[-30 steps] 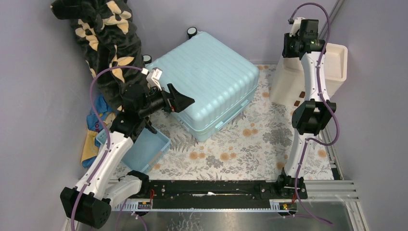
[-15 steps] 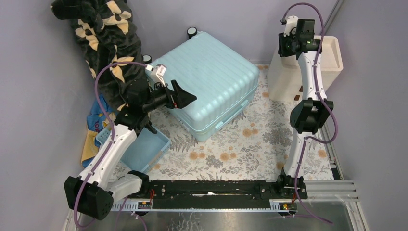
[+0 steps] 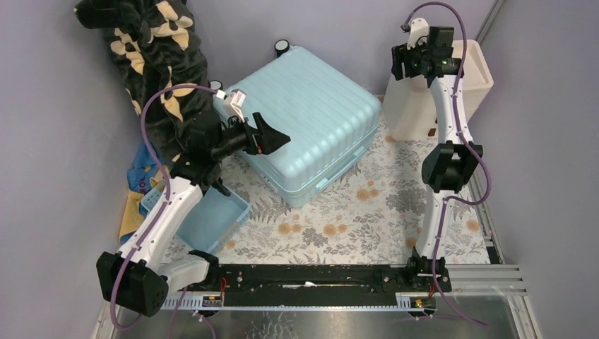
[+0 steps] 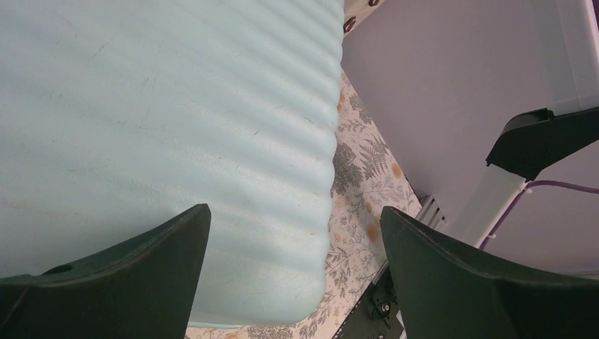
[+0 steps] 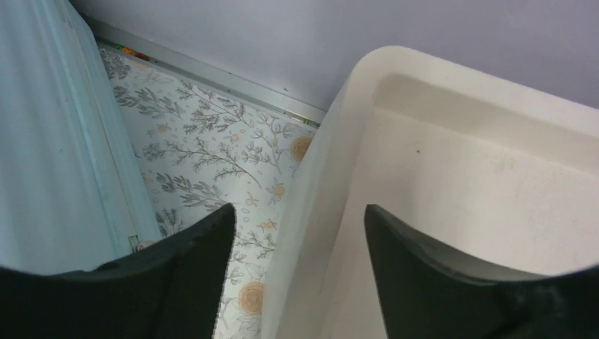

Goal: Open, take out, and arrange the luggage
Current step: Adjust the storage box at the center of the board.

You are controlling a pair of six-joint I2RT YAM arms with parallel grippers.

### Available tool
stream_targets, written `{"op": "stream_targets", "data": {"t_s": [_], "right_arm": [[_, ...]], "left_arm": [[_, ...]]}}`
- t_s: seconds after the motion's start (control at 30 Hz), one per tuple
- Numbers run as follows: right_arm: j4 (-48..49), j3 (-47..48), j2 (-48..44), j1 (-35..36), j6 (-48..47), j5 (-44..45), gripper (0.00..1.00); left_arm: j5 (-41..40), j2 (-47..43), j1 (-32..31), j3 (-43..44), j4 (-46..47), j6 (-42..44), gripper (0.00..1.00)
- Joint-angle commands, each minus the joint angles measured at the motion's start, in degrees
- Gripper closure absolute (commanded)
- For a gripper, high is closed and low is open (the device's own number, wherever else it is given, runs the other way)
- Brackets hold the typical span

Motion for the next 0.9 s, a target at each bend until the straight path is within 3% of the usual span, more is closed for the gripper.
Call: {"op": "stream_targets", "data": {"t_s": [0.0,0.1,0.2,0.3,0.47,0.57,0.73,0.87], "right_arm": [[5.1,-3.7,-8.9,0.3,0.6,-2.5,0.18],[5.9,-11.5,-17.3,-0.3,0.7,-4.5,0.03],[7.4,-21.9,-27.1,-0.4,1.0,-7.9,0.00],[7.5,-32.6,-36.4,-0.5,3.2,-14.6,0.00],[10.1,-54.2,-50.9,-0.8,10.6,-28.4,0.00],[14.5,-67.1,-58.6,-1.6,12.9,-31.4,0.00],[17.9,-80.9,-65.3,-5.7,14.9,-33.0,0.00],[22.8,-88.6,-67.6,-10.2,17.0,-33.1,0.00]], "left_arm": [[0.4,-1.7,-0.1,2.7,3.3,-0.7,0.03],[1.7,-3.0,-0.2,2.4,4.9,-2.4,0.03],[4.0,-3.4,-1.4,2.7,5.9,-5.0,0.05],[1.1,-3.2,-7.1,4.2,4.9,-3.2,0.06],[-13.6,1.3,-24.2,11.9,-6.8,6.4,0.07],[-24.3,4.9,-32.1,14.7,-11.9,10.4,0.14],[-35.7,13.0,-39.8,18.8,-17.1,13.6,0.23],[-39.2,20.2,-42.3,22.0,-18.7,16.4,0.26]]}}
